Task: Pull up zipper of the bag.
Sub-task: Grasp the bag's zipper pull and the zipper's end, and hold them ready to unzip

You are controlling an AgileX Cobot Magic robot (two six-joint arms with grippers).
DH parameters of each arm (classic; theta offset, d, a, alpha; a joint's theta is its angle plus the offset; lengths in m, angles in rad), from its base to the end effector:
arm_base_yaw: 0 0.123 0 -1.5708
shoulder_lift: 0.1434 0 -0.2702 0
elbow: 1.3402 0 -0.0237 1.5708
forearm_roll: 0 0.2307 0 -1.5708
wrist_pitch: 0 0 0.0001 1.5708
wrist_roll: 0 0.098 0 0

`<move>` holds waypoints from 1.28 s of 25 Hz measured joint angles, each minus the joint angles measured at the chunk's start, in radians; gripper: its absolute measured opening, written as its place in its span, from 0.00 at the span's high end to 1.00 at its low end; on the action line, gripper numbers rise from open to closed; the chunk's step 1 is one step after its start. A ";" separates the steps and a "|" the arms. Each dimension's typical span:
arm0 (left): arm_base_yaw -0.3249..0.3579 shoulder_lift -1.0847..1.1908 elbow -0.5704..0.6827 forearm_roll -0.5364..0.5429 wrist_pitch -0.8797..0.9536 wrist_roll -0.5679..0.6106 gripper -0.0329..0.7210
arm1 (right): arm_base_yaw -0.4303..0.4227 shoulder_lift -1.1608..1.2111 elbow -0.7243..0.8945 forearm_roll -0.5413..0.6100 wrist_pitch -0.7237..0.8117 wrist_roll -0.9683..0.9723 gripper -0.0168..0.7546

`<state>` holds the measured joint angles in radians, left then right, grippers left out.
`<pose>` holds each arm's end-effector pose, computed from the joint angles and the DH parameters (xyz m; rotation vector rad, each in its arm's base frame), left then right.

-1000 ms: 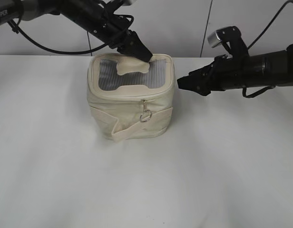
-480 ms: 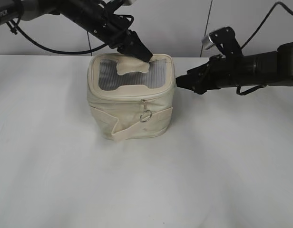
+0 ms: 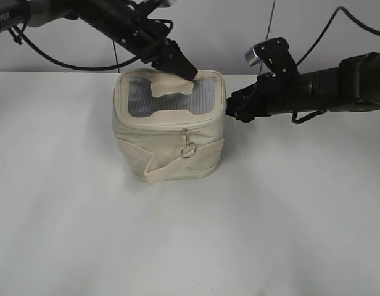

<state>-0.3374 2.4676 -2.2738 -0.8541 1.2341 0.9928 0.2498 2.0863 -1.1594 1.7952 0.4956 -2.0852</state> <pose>0.4398 -0.2282 0.1949 1.3388 2.1131 -0.9605 0.3786 0.1436 0.1235 -0.8052 2.1004 0.5441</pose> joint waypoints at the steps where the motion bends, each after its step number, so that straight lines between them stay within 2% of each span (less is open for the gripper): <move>1: 0.000 0.000 0.000 0.000 0.000 0.000 0.89 | 0.001 0.011 -0.010 0.005 -0.003 0.001 0.42; 3: 0.000 0.000 0.000 0.000 0.000 0.000 0.89 | 0.005 0.034 -0.033 0.013 -0.008 0.001 0.44; 5: 0.000 0.000 0.000 0.000 0.000 -0.001 0.89 | 0.009 0.057 -0.052 0.019 -0.008 0.001 0.53; 6: 0.000 0.000 0.000 0.000 0.000 -0.001 0.89 | 0.010 0.063 -0.060 0.019 -0.008 0.001 0.60; 8: 0.000 0.000 0.000 0.000 0.000 -0.001 0.89 | 0.015 0.067 -0.066 0.020 -0.008 0.005 0.84; 10: 0.000 0.000 0.000 0.000 0.000 -0.001 0.89 | 0.017 0.067 -0.066 0.006 -0.004 0.045 0.95; 16: 0.000 0.000 0.000 0.002 -0.001 -0.023 0.89 | 0.017 -0.019 0.023 -0.177 -0.015 0.268 0.97; 25: -0.002 0.000 0.000 0.003 0.001 -0.099 0.89 | 0.024 -0.258 0.288 -0.205 -0.024 0.369 0.97; 32: -0.003 0.000 0.000 0.008 -0.016 -0.205 0.89 | 0.130 -0.317 0.345 -0.248 0.007 0.480 0.97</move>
<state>-0.3406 2.4676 -2.2738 -0.8463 1.2182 0.7875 0.3795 1.7693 -0.8143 1.5475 0.5028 -1.6048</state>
